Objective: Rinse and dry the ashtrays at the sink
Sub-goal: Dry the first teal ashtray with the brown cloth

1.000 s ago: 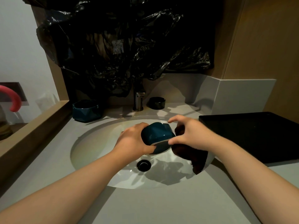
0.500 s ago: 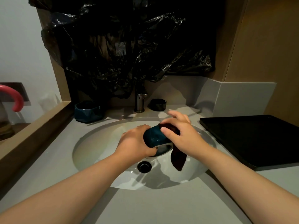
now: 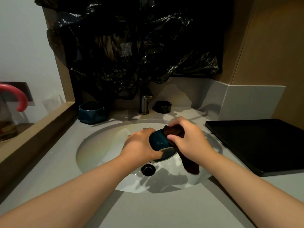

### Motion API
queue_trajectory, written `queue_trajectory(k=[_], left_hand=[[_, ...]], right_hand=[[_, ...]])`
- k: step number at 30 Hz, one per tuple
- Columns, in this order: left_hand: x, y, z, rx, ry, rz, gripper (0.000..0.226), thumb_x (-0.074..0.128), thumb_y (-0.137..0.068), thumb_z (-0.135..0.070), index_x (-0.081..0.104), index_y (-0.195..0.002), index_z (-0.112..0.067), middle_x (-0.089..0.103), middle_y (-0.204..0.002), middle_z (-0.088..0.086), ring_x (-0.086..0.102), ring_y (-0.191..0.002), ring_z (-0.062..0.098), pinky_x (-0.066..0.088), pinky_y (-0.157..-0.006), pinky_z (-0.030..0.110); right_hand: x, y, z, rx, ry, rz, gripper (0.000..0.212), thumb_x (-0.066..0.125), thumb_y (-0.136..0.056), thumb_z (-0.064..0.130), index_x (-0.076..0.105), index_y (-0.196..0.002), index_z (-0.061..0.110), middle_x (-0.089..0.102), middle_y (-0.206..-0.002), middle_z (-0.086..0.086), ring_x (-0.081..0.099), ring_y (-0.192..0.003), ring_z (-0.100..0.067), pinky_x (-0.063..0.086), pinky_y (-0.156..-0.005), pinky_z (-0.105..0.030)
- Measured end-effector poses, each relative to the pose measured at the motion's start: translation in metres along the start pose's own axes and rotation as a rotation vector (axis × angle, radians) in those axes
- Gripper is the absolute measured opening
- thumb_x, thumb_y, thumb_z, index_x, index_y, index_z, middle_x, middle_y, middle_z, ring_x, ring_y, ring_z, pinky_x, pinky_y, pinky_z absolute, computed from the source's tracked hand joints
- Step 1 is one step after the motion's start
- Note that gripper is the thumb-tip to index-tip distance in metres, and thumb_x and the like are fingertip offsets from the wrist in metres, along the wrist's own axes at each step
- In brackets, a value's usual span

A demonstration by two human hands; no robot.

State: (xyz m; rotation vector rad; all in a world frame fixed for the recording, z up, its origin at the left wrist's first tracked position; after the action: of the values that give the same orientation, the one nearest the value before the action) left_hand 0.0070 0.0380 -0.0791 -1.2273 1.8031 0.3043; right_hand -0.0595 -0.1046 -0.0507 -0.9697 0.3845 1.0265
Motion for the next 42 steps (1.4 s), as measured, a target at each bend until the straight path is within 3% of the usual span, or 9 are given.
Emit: queue_trajectory(k=[6,12,15,19,24,28,31,35,42], left_hand=[[0.002,0.002,-0.003,-0.019,-0.005,0.013,0.037,0.071,-0.068,-0.039,0.059,-0.102,-0.032,0.062,-0.085,-0.011,0.058,-0.081,0.013,0.045,-0.063,0.020],[0.001,-0.001,0.002,-0.117,0.181,0.003,0.043,0.080,-0.068,-0.033,0.059,-0.106,-0.032,0.060,-0.089,-0.015,0.059,-0.089,0.010,0.053,-0.076,0.024],[0.000,0.000,0.001,-0.129,0.245,0.002,0.036,0.080,-0.068,-0.031,0.060,-0.098,-0.032,0.060,-0.085,-0.016,0.059,-0.084,0.007,0.055,-0.076,0.025],[-0.001,0.000,0.001,-0.190,0.392,0.026,0.027,0.077,-0.071,-0.026,0.064,-0.095,-0.025,0.064,-0.087,-0.009,0.061,-0.080,0.007,0.054,-0.075,0.029],[-0.001,0.000,0.002,-0.176,0.434,0.052,0.029,0.081,-0.071,-0.024,0.057,-0.083,-0.035,0.061,-0.086,-0.016,0.058,-0.080,-0.001,0.051,-0.070,0.020],[-0.002,0.000,0.002,-0.121,0.389,0.016,0.036,0.083,-0.070,-0.023,0.057,-0.094,-0.031,0.058,-0.089,-0.018,0.057,-0.081,0.001,0.049,-0.066,0.017],[-0.001,0.001,0.002,-0.075,0.338,-0.004,0.042,0.082,-0.067,-0.025,0.057,-0.100,-0.031,0.061,-0.093,-0.012,0.061,-0.086,0.008,0.056,-0.074,0.025],[-0.004,0.004,-0.002,0.026,0.242,-0.060,0.045,0.081,-0.065,-0.034,0.056,-0.102,-0.035,0.062,-0.090,-0.014,0.060,-0.087,0.006,0.053,-0.078,0.023],[-0.008,0.005,-0.002,0.067,0.295,-0.081,0.054,0.083,-0.066,-0.026,0.055,-0.112,-0.034,0.059,-0.100,-0.018,0.055,-0.093,0.000,0.044,-0.075,0.008]], right_hand=[[0.007,0.010,0.016,-0.306,0.107,0.125,0.013,0.070,-0.080,0.012,0.070,-0.092,0.017,0.063,-0.092,0.007,0.052,-0.091,-0.012,0.046,-0.080,-0.029],[-0.005,-0.003,-0.001,-0.122,0.093,-0.074,0.015,0.065,-0.085,0.012,0.071,-0.099,0.016,0.061,-0.096,0.008,0.048,-0.096,-0.008,0.043,-0.085,-0.022],[-0.004,0.003,0.005,-0.224,0.084,-0.078,0.015,0.066,-0.084,0.013,0.068,-0.099,0.016,0.063,-0.097,0.006,0.046,-0.096,-0.009,0.037,-0.082,-0.014],[0.001,0.004,0.012,-0.358,0.166,-0.064,0.018,0.061,-0.084,0.023,0.067,-0.101,0.018,0.063,-0.109,0.006,0.041,-0.104,-0.012,0.034,-0.089,-0.024],[-0.003,-0.003,-0.005,-0.099,-0.055,0.043,0.018,0.056,-0.092,0.019,0.063,-0.107,0.027,0.054,-0.116,0.009,0.045,-0.109,-0.005,0.030,-0.089,-0.005],[-0.013,-0.006,-0.017,0.107,-0.238,-0.056,0.021,0.053,-0.094,0.013,0.063,-0.099,0.031,0.061,-0.102,0.010,0.054,-0.101,-0.008,0.042,-0.089,-0.018],[-0.009,-0.003,-0.005,-0.030,-0.144,-0.059,0.019,0.054,-0.092,0.012,0.066,-0.100,0.025,0.059,-0.100,0.010,0.053,-0.098,-0.005,0.038,-0.084,-0.006],[0.000,0.001,0.010,-0.298,0.110,-0.087,0.016,0.058,-0.091,0.017,0.068,-0.103,0.019,0.058,-0.102,0.009,0.049,-0.099,-0.007,0.042,-0.083,-0.018],[-0.018,-0.014,-0.033,0.231,-0.220,-0.117,0.017,0.055,-0.094,0.017,0.066,-0.102,0.026,0.064,-0.106,0.005,0.056,-0.105,-0.014,0.044,-0.094,-0.029]])
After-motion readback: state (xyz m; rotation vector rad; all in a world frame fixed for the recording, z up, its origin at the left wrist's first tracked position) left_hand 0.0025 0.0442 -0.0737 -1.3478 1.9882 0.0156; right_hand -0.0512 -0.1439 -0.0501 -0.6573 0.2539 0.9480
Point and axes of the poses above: each hand's wrist, its own y-axis away from the middle knuckle, its own x-axis out of the palm, z = x × y, the point moved 3 cm from there along -y, towards the middle knuckle
